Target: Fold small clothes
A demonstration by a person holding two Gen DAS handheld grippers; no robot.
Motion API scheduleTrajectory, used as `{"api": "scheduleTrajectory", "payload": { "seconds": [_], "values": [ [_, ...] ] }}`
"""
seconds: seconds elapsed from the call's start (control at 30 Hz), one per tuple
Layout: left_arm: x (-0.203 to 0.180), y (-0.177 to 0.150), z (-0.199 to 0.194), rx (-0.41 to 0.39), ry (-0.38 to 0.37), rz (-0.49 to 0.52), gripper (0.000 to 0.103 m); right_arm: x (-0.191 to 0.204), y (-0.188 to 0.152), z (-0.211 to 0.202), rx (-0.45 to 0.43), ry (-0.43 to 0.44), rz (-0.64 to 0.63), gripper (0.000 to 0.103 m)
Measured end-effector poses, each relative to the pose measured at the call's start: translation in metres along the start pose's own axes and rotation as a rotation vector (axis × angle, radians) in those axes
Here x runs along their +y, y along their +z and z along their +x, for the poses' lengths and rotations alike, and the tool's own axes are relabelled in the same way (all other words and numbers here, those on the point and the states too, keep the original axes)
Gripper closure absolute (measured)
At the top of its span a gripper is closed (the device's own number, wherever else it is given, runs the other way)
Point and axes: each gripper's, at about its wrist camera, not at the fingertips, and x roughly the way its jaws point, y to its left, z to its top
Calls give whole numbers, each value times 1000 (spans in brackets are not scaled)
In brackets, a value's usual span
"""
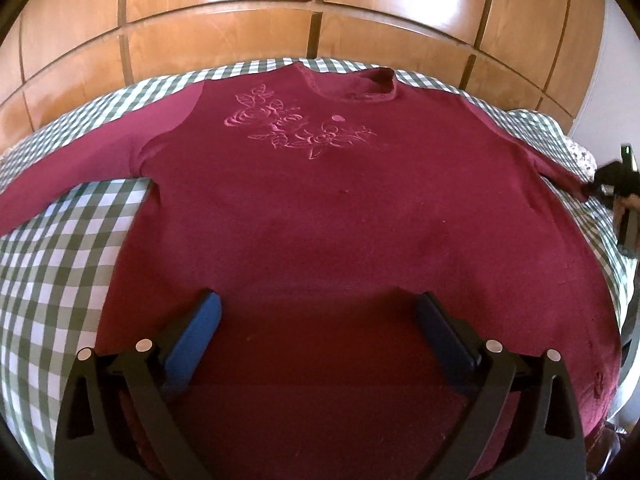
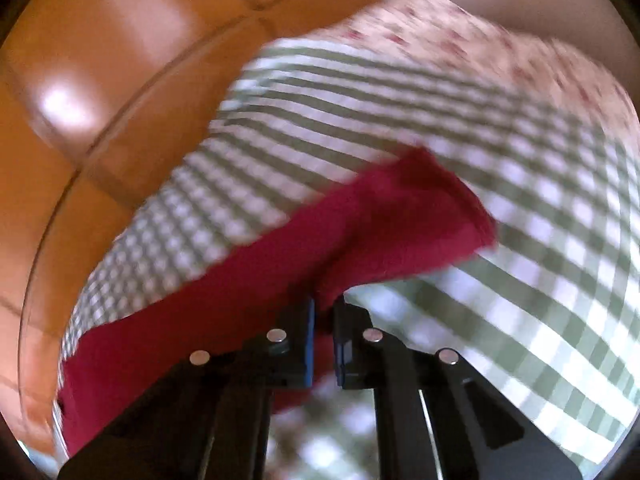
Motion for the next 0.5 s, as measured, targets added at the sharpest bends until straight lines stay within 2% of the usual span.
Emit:
{"api": "scheduleTrajectory", "payload": {
  "seconds": [0.17, 0.37, 0.5],
  "values": [
    [1, 0, 0, -5, -8, -7, 5, 90, -22, -18, -8, 148, -241, 96],
    [-2, 1, -1, 13, -2, -2, 4, 224, -107, -18, 99, 357, -503, 96],
    [-1, 6, -3, 40, -8, -9, 4, 284, -164, -16, 163, 414, -641, 96]
  ]
}}
